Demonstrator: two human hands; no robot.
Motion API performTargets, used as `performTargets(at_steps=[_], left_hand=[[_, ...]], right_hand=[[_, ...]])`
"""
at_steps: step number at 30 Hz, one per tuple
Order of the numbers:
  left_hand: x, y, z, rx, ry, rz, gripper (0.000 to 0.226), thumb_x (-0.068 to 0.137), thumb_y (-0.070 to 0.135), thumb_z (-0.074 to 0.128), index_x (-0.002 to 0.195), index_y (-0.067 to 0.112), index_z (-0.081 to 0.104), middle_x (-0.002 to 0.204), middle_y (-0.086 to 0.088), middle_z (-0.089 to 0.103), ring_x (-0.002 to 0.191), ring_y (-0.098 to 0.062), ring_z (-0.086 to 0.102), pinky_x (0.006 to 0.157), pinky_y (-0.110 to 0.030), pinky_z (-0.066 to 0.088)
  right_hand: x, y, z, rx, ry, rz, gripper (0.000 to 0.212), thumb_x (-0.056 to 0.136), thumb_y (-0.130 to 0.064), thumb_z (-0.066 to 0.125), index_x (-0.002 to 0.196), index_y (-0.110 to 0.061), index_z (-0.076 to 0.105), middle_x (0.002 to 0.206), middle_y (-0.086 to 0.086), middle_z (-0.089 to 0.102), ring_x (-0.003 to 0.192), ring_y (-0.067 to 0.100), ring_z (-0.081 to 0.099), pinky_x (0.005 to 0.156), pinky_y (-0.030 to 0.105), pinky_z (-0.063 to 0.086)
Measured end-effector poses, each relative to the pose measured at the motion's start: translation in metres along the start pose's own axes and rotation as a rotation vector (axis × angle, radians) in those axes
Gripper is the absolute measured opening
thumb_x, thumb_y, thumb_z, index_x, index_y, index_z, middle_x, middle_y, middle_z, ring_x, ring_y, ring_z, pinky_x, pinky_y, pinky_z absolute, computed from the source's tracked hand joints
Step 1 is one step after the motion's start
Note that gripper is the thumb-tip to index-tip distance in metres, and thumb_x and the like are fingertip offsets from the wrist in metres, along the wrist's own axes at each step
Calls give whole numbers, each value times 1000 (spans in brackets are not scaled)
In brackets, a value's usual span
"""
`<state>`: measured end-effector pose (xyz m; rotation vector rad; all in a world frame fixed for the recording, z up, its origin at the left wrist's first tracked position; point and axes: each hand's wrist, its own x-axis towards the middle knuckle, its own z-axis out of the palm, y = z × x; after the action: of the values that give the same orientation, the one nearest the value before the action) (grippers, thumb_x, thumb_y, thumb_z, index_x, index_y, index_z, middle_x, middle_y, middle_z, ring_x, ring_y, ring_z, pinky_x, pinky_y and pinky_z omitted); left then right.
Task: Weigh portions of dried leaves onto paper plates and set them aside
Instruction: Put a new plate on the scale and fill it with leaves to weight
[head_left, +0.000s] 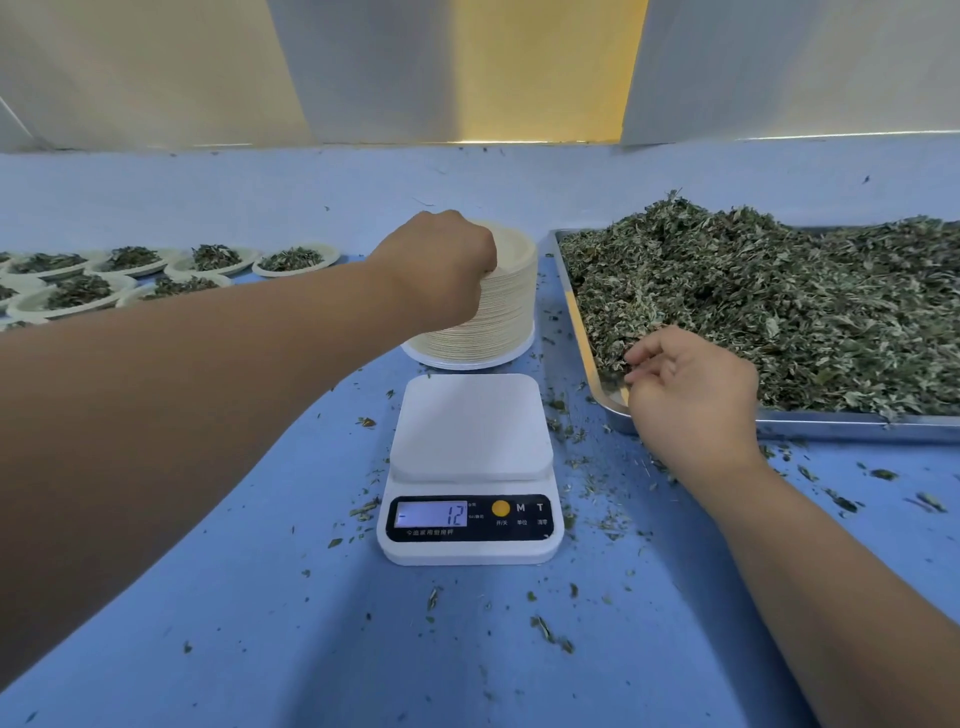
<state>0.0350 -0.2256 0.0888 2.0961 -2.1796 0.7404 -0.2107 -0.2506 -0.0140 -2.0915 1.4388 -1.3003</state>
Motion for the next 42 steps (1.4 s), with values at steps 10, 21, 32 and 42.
performTargets(at_steps=[10, 21, 32, 42], left_hand=[[2, 7, -1, 110, -14, -22, 12, 87, 1, 51, 81, 7, 59, 70, -8, 45, 60, -25, 45, 51, -28, 27], [1, 7, -3, 273, -44, 113, 17, 89, 2, 53, 104, 9, 53, 67, -3, 33, 54, -19, 29, 46, -29, 18], [-4, 3, 4, 104, 237, -40, 37, 82, -7, 55, 114, 9, 46, 85, -4, 39, 75, -27, 40, 50, -31, 21], [-57, 10, 27, -555, 759, -556, 29, 81, -6, 48, 86, 10, 72, 114, -5, 63, 111, -29, 53, 91, -37, 42]], right_hand=[[-1, 0, 0, 183, 84, 2, 31, 100, -26, 41, 118, -33, 66, 57, -3, 62, 58, 18, 66, 60, 41, 57], [-4, -7, -5, 396, 129, 103, 30, 88, -11, 44, 83, -29, 67, 52, 6, 64, 46, 6, 62, 40, 19, 43], [-2, -4, 2, 226, 90, 13, 20, 85, -29, 43, 84, -38, 61, 56, 0, 62, 61, 18, 65, 65, 42, 58], [-3, -2, 1, 115, 35, -47, 21, 89, -25, 46, 103, -36, 57, 66, -13, 61, 62, 8, 60, 66, 39, 55]])
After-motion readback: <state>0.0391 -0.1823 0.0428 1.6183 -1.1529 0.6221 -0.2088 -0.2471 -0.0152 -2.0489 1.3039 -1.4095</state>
